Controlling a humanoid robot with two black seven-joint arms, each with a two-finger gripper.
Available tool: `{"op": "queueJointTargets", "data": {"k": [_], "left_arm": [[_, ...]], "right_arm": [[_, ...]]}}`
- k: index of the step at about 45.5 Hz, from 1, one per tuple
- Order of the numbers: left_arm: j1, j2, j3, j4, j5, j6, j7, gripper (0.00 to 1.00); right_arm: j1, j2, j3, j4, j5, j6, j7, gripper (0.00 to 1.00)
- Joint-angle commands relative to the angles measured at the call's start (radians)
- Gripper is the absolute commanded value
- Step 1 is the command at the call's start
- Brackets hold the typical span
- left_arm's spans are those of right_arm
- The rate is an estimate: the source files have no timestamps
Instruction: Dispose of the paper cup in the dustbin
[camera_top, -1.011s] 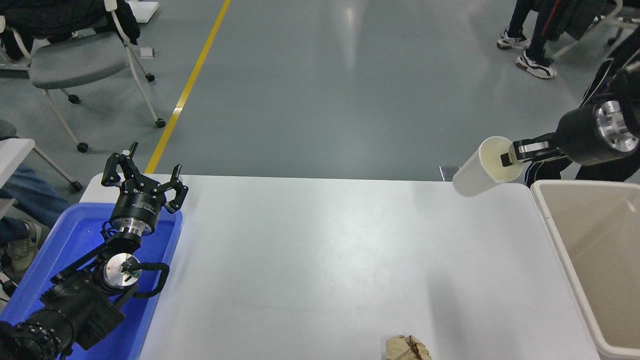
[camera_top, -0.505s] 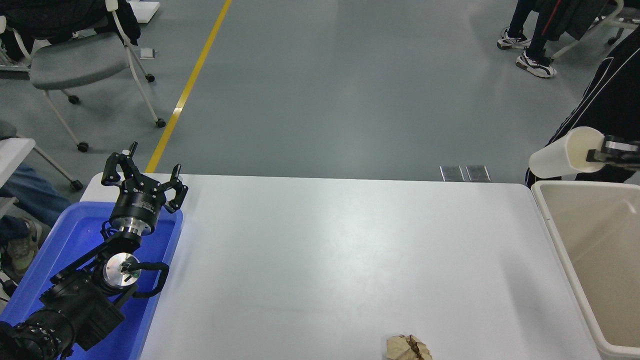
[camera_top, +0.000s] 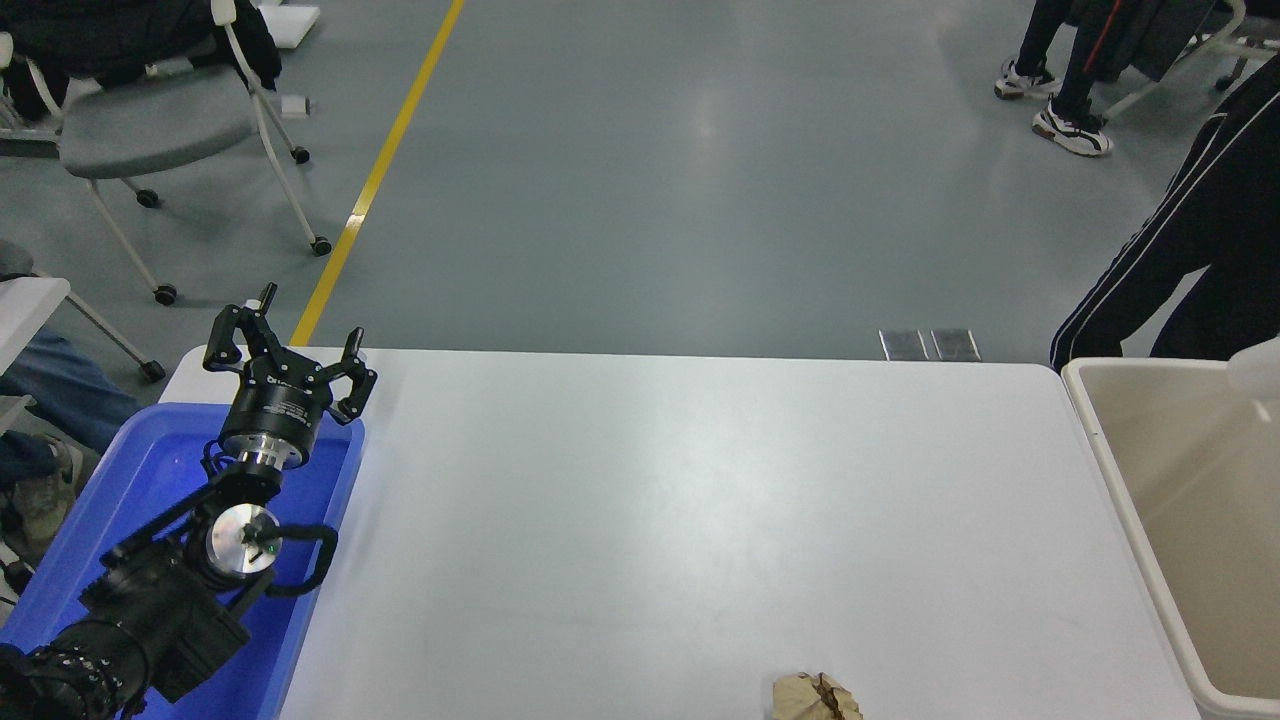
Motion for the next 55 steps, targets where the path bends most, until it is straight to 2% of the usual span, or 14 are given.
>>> {"op": "queueJointTargets", "data": {"k": [1, 6, 17, 30, 47, 48, 50, 51, 52, 55], "left_arm": [[0.0, 0.0, 0.0, 0.0, 0.0, 0.0, 0.0, 1.0], [0.0, 0.0, 0.0, 0.0, 0.0, 0.0, 0.0, 1.0], [0.0, 0.0, -0.002, 0.0, 0.0, 0.0, 0.0, 1.0], [0.0, 0.0, 0.0, 0.0, 0.0, -0.002, 0.0, 1.0], [0.0, 0.0, 0.0, 0.0, 0.0, -0.002, 0.0, 1.0], [0.0, 0.0, -0.002, 0.0, 0.0, -0.002, 0.0, 1.0], [0.0, 0.0, 0.0, 0.0, 0.0, -0.002, 0.0, 1.0], [0.0, 0.0, 0.0, 0.0, 0.0, -0.002, 0.0, 1.0], [0.0, 0.0, 0.0, 0.0, 0.0, -0.002, 0.0, 1.0], [0.0, 0.0, -0.002, 0.0, 0.0, -0.002, 0.0, 1.0]], "right_arm": [[-0.15, 0.131, 0.008, -0.218, 0.182, -0.027, -0.002, 0.0], [-0.222, 0.199, 0.037, -0.347, 0.248, -0.027, -0.004, 0.0], [-0.348, 0.366, 0.112, -0.566, 0.253, -0.023, -0.01, 0.0], [-0.394, 0.47, 0.172, -0.623, 0.253, -0.073, -0.01, 0.0], [-0.394, 0.478, 0.173, -0.626, 0.251, -0.099, -0.011, 0.0], [-0.393, 0.478, 0.173, -0.626, 0.251, -0.105, -0.011, 0.08], [-0.392, 0.478, 0.173, -0.626, 0.253, -0.126, -0.011, 0.43], [-0.392, 0.478, 0.175, -0.626, 0.253, -0.138, -0.011, 0.57], [-0.391, 0.479, 0.178, -0.625, 0.253, -0.151, -0.01, 0.66], [-0.391, 0.487, 0.178, -0.625, 0.253, -0.188, -0.01, 0.78]]}}
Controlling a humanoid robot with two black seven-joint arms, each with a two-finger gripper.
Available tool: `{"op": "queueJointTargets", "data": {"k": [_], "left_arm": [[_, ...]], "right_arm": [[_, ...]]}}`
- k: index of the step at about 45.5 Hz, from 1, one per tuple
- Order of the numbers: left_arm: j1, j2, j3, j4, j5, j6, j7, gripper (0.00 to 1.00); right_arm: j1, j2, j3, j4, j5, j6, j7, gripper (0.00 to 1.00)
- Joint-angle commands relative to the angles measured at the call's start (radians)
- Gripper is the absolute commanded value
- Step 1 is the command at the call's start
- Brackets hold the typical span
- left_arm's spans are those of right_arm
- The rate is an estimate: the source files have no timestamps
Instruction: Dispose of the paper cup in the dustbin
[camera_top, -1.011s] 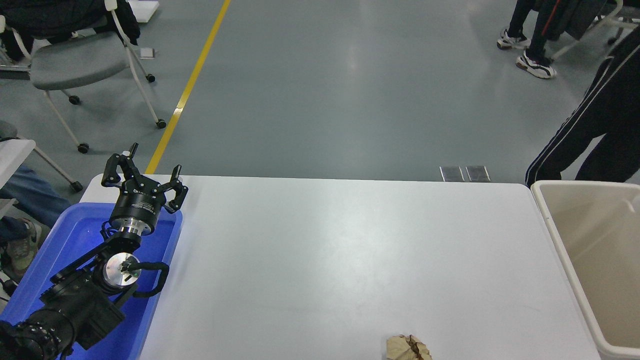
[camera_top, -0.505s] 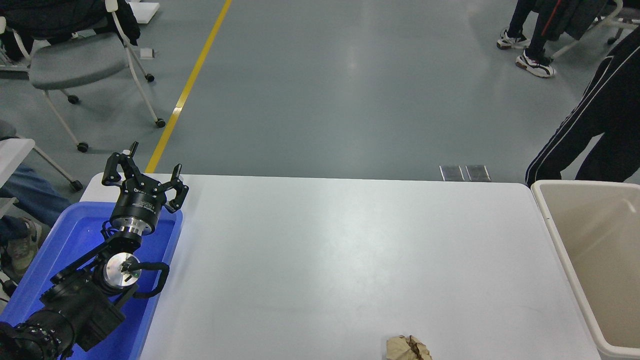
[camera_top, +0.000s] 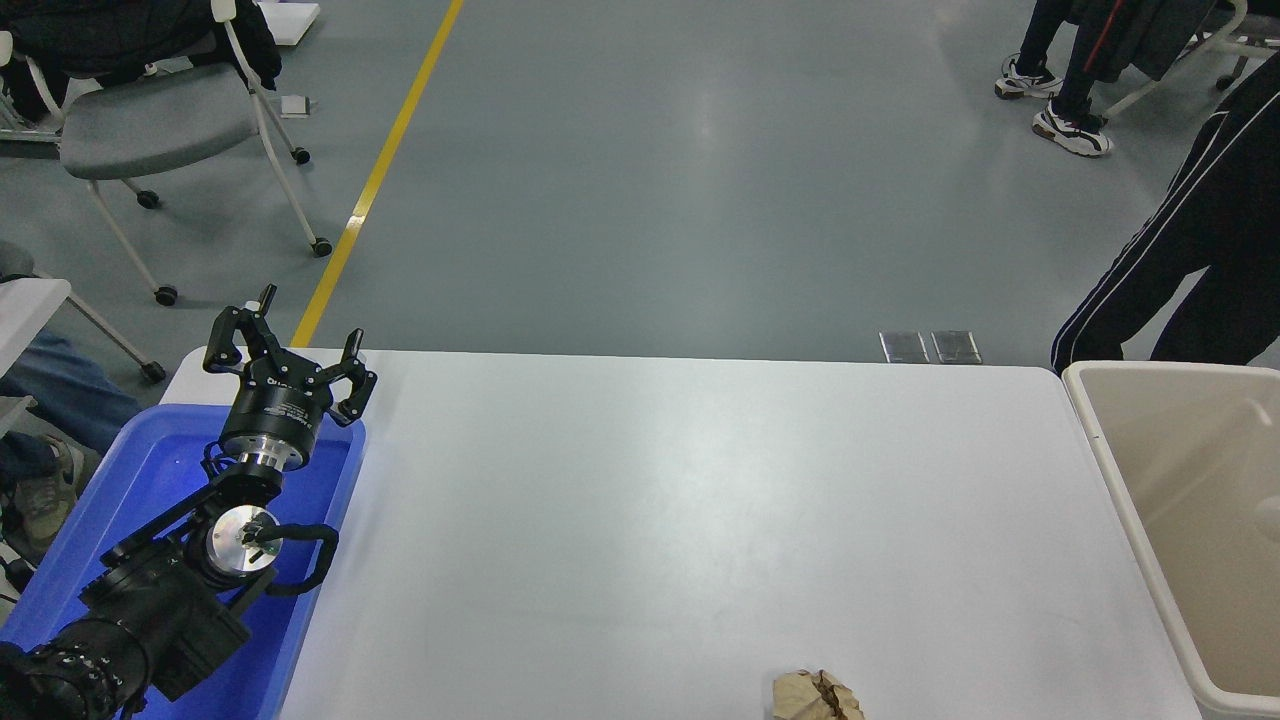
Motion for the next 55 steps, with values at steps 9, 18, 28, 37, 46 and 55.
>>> {"op": "queueJointTargets", "data": {"k": [9, 18, 28, 37, 46, 55], "left_arm": [[0.0, 0.0, 0.0, 0.0, 0.0, 0.0, 0.0, 1.0], [0.0, 0.0, 0.0, 0.0, 0.0, 0.0, 0.0, 1.0], [0.0, 0.0, 0.0, 0.0, 0.0, 0.0, 0.0, 1.0], [0.0, 0.0, 0.0, 0.0, 0.0, 0.001, 0.0, 1.0], [0.0, 0.0, 0.0, 0.001, 0.0, 0.001, 0.0, 1.0], [0.0, 0.0, 0.0, 0.0, 0.0, 0.001, 0.0, 1.0]], "right_arm": [[-0.002, 0.058, 0.005, -0.007, 0.001, -0.189, 0.002, 0.99], [0.013, 0.055, 0.005, -0.008, 0.001, -0.203, 0.006, 0.99], [0.024, 0.056, -0.001, -0.007, 0.001, -0.186, 0.006, 0.99], [0.087, 0.014, 0.042, -0.005, 0.009, -0.041, 0.006, 0.99], [0.124, -0.052, 0.333, 0.005, 0.07, 0.162, 0.016, 0.99], [0.145, -0.057, 0.493, 0.034, 0.083, 0.311, 0.097, 0.99]]}}
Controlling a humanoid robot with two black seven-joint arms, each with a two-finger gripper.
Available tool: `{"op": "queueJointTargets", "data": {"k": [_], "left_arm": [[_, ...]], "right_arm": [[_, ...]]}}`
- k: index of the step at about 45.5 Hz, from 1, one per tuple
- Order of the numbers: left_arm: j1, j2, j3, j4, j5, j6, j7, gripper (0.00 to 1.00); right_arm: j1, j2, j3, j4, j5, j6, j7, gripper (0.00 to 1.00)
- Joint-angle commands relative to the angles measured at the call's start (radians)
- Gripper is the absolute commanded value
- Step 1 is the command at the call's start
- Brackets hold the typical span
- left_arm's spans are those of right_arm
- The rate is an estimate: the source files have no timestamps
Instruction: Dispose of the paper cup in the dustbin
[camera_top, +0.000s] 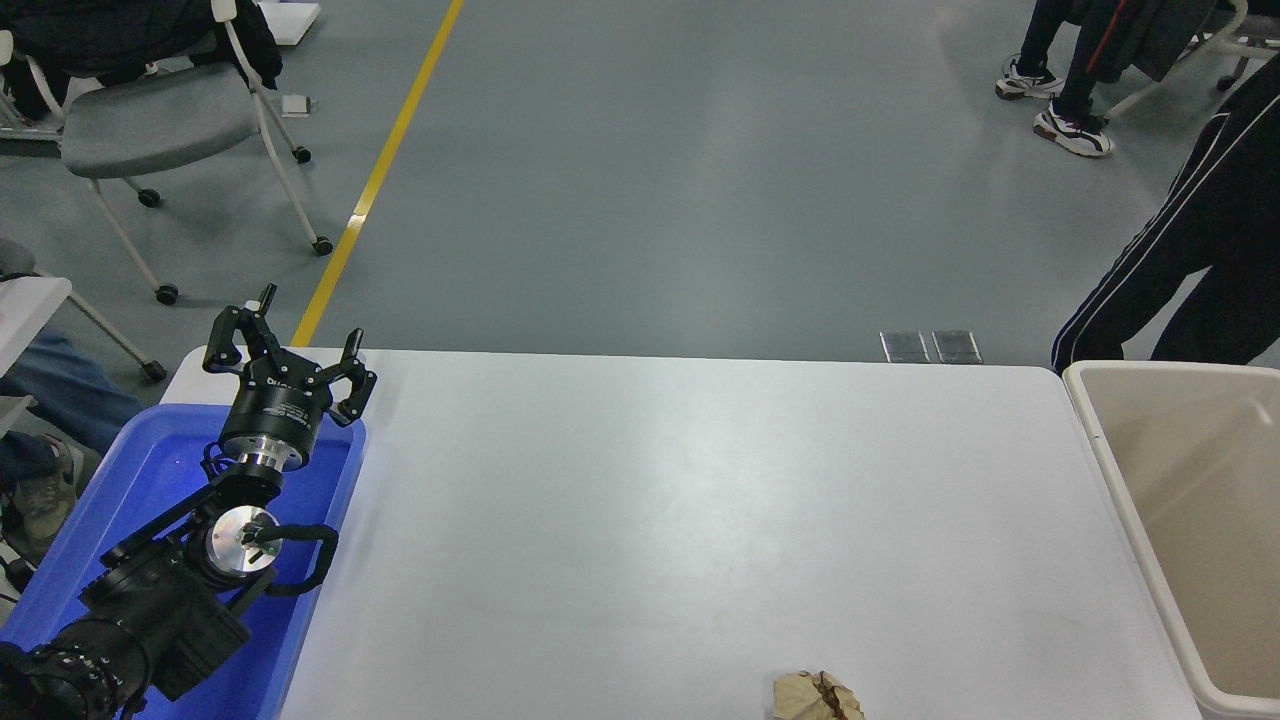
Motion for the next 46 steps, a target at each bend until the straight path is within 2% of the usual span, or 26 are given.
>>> {"op": "queueJointTargets", "data": {"k": [1, 11, 17, 23, 34, 46], "left_arm": [[0.0, 0.0, 0.0, 0.0, 0.0, 0.0, 0.0, 1.0], [0.002, 0.0, 0.0, 0.0, 0.0, 0.0, 0.0, 1.0], [0.0, 0.0, 0.0, 0.0, 0.0, 0.0, 0.0, 1.0], [0.0, 0.0, 0.0, 0.0, 0.0, 0.0, 0.0, 1.0], [0.0, 0.0, 0.0, 0.0, 0.0, 0.0, 0.0, 1.0], [0.0, 0.0, 0.0, 0.0, 0.0, 0.0, 0.0, 1.0]], "right_arm": [[0.036, -0.025, 0.226, 0.04, 0.022, 0.19, 0.067, 0.99], [0.037, -0.085, 0.341, 0.29, 0.022, 0.206, 0.069, 0.99], [-0.018, -0.168, 0.482, 0.547, 0.021, 0.193, 0.07, 0.99], [-0.096, -0.171, 0.632, 0.707, -0.007, 0.147, 0.078, 0.99], [-0.171, -0.029, 0.744, 0.736, -0.105, 0.097, 0.182, 0.99], [-0.204, 0.113, 0.797, 0.729, -0.108, 0.075, 0.29, 0.99]]}}
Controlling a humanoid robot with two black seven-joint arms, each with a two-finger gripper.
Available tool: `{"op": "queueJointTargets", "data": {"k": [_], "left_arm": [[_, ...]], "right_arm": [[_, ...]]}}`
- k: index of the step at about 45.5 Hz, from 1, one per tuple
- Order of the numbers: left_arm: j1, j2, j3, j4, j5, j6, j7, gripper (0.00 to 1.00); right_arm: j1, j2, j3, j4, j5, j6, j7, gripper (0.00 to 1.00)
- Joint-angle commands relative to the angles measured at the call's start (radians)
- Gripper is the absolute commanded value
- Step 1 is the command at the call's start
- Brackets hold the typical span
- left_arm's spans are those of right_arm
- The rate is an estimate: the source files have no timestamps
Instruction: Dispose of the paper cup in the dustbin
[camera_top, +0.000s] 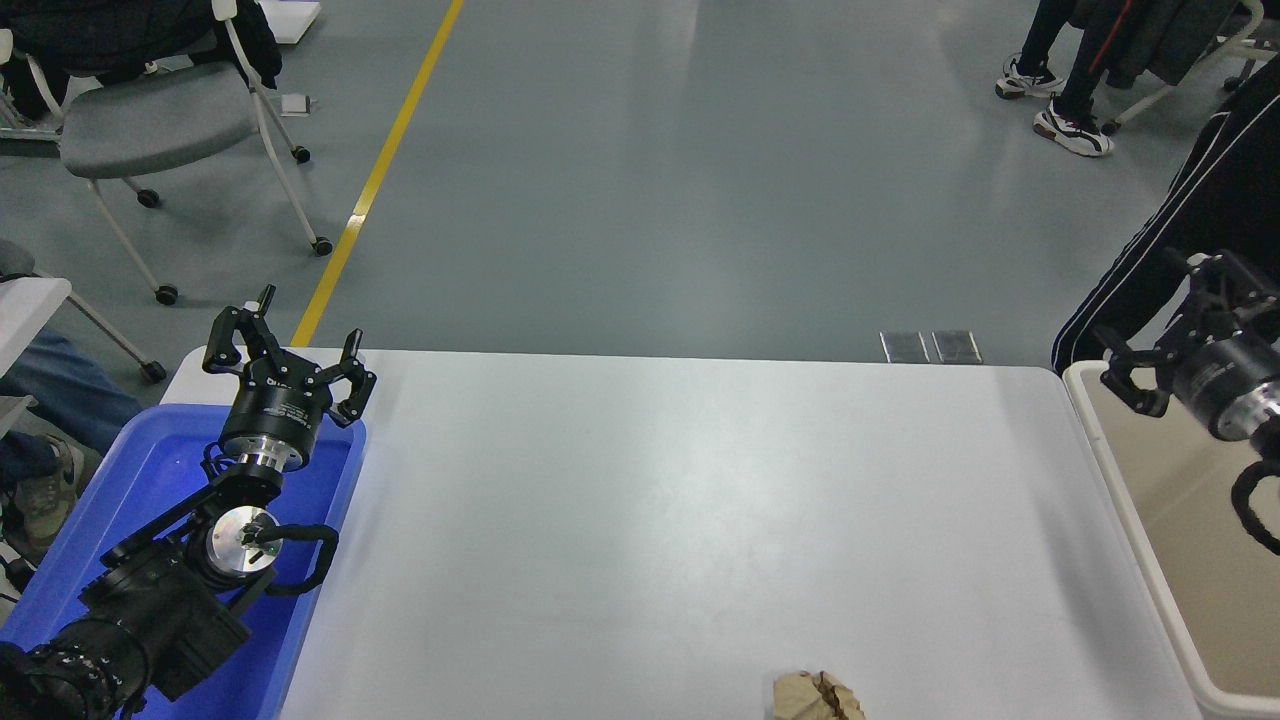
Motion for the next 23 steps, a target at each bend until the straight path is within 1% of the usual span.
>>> {"op": "queueJointTargets", "data": {"k": [1, 10, 15, 20, 23], "left_arm": [[0.0, 0.0, 0.0, 0.0, 0.0, 0.0, 0.0, 1.0], [0.0, 0.0, 0.0, 0.0, 0.0, 0.0, 0.0, 1.0], [0.0, 0.0, 0.0, 0.0, 0.0, 0.0, 0.0, 1.0], [0.0, 0.0, 0.0, 0.0, 0.0, 0.0, 0.0, 1.0], [0.0, 0.0, 0.0, 0.0, 0.0, 0.0, 0.0, 1.0]], "right_arm": [[-0.037, 0.124, 0.067, 0.021, -0.022, -0.038, 0.103, 0.99], [-0.032, 0.187, 0.067, 0.011, -0.032, -0.104, 0.193, 0.99], [-0.029, 0.205, 0.067, 0.009, -0.058, -0.112, 0.204, 0.99], [-0.016, 0.213, 0.055, 0.008, -0.068, -0.155, 0.212, 0.99], [-0.012, 0.213, 0.053, 0.009, -0.068, -0.155, 0.21, 0.99]]}}
